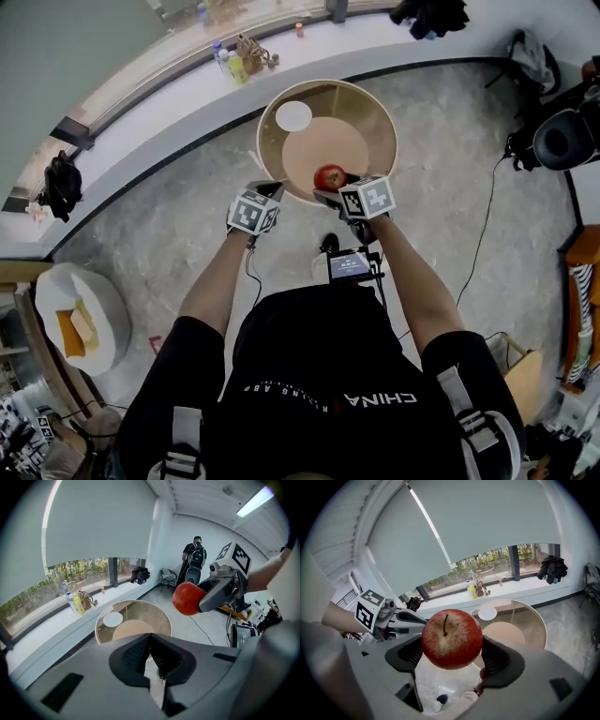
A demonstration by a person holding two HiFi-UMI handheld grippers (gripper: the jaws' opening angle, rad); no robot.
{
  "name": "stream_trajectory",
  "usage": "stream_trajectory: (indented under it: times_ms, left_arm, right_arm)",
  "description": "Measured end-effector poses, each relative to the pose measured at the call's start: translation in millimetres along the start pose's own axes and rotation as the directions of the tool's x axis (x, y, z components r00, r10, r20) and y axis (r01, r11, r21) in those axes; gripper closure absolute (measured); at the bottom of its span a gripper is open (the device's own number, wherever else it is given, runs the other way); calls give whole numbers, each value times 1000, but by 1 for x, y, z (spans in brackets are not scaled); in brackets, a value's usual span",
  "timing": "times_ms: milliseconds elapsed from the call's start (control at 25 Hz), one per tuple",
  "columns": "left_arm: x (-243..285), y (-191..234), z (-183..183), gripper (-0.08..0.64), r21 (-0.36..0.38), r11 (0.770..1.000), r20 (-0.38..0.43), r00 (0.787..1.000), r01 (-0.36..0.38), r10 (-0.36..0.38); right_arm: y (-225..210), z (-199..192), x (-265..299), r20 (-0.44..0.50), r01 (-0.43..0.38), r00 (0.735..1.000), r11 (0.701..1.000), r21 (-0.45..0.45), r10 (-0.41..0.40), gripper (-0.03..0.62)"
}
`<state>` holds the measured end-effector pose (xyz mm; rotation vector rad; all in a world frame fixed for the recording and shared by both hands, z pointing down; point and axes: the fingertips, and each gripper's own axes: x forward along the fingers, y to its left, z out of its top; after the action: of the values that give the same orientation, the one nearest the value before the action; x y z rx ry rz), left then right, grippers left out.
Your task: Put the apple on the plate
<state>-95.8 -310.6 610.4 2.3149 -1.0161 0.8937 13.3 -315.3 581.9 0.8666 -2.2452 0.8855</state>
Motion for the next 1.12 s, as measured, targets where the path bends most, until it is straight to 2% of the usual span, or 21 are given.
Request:
stream_trajectory:
  times_ms: [160,360,560,640,760,1000,1120]
  left_arm:
    - [30,24,44,541,-35,999,-4,999,-35,35]
    - [56,41,73,541,-17,999,-14,999,-37,37]
    - [66,76,80,541,-26,999,-17,999,-43,43]
    - [63,89,89,541,-34,999,6,1000,-16,16]
    - [58,102,104,541,-3,999,30,999,43,-43]
    - [62,125,132,541,26,1000,48,999,17,-18]
    - [61,135,133,541,38,999,49,999,18,-20]
  right_arm:
    - [-44,46,9,-2,-35,999,999,-12,35,190]
    - [-76,81,32,-28,-71,997,997,-13,71,190]
    - [-76,103,54,-32,-70,997,997,-16,70,190]
    - [-74,114,61,-23,-66,998,998,-7,65,190]
    - [-68,128,67,-6,-60,998,998,9,60,190]
    - [-72,160,61,24,9,1000,1000,4,-9,190]
    - [-68,168,69,30,29,999,1000,4,-29,190]
